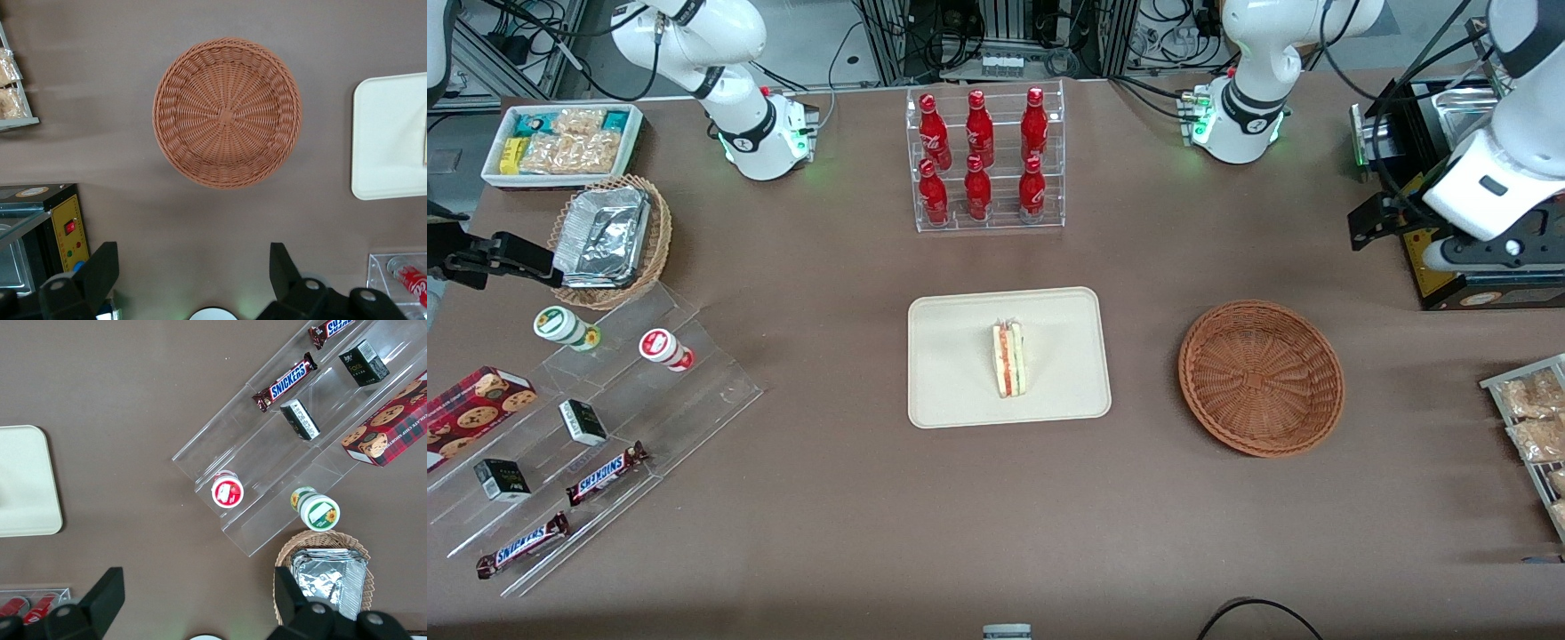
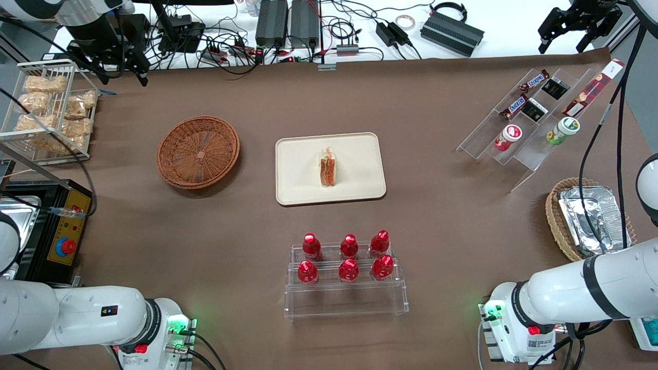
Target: Place sandwich from basket to tray
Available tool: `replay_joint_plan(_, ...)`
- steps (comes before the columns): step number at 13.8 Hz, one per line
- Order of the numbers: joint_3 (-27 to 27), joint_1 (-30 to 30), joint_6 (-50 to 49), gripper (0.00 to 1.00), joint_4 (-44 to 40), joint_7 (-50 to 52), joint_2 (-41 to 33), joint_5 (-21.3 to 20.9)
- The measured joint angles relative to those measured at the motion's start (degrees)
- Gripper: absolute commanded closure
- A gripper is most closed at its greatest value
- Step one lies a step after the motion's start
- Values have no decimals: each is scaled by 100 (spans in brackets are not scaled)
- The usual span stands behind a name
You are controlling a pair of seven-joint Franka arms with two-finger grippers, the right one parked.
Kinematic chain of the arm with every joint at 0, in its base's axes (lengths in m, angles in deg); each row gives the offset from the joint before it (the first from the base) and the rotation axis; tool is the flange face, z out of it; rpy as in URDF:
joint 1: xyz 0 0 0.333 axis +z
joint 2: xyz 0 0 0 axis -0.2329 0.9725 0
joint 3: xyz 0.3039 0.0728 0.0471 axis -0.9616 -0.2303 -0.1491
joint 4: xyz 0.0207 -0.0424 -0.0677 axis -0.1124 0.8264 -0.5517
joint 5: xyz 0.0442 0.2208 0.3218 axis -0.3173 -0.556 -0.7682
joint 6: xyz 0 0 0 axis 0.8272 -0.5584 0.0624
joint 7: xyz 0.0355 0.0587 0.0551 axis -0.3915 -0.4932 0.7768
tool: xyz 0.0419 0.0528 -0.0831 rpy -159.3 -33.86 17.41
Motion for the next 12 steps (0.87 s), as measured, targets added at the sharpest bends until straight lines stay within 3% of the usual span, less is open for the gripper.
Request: replay_joint_plan(12,-438,-267,25,0,-433,-92,155,24)
